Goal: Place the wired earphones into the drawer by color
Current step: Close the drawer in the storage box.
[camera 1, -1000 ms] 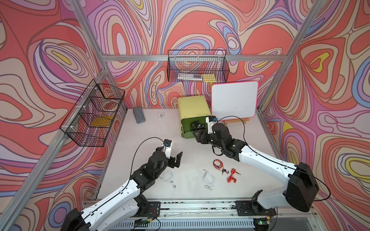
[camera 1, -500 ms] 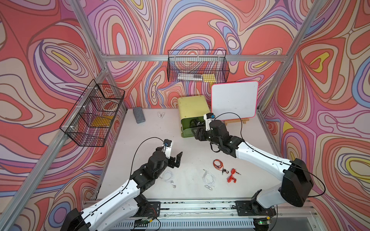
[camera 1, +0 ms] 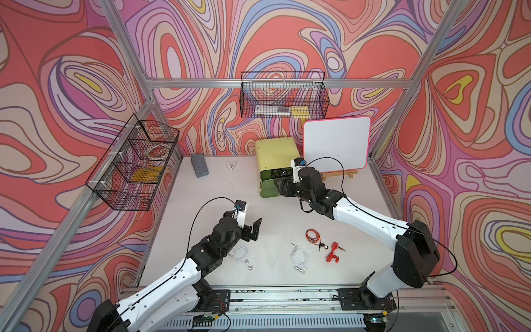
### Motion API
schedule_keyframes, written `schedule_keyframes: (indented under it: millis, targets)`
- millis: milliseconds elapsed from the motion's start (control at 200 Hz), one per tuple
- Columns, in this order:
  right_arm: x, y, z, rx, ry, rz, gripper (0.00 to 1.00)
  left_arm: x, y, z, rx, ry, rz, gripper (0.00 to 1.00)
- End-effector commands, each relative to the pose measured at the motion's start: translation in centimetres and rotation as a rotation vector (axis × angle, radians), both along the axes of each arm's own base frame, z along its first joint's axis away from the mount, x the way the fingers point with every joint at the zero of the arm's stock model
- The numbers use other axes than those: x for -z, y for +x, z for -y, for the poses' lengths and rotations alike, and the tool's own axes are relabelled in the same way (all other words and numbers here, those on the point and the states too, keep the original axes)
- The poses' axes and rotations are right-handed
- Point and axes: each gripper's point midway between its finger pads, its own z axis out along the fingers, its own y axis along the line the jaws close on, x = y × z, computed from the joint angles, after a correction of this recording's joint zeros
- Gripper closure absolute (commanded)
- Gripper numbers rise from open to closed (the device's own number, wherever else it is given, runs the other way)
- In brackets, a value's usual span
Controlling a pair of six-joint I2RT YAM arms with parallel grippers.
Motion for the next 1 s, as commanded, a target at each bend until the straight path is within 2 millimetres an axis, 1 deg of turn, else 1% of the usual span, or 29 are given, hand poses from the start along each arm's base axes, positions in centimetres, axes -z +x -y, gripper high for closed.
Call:
schedule_keyframes:
  millis: [0, 536, 991]
  targets:
    - [-1.0, 1.2, -0.1, -0.002, 0.009, 0.034, 0.32, -0.6, 0.2, -0.2, -0.007, -0.005, 0.025, 0.01]
    - [-1.6, 4.1, -0.4, -0.007, 0.012, 0.058, 0.32, -0.6, 0.2, -0.4, -0.012, -0.004, 0.032, 0.01]
    - [-1.7, 5.7, -1.0, -0.017, 0.02, 0.065, 0.32, -0.5, 0.2, -0.4, -0.015, 0.001, 0.033, 0.01]
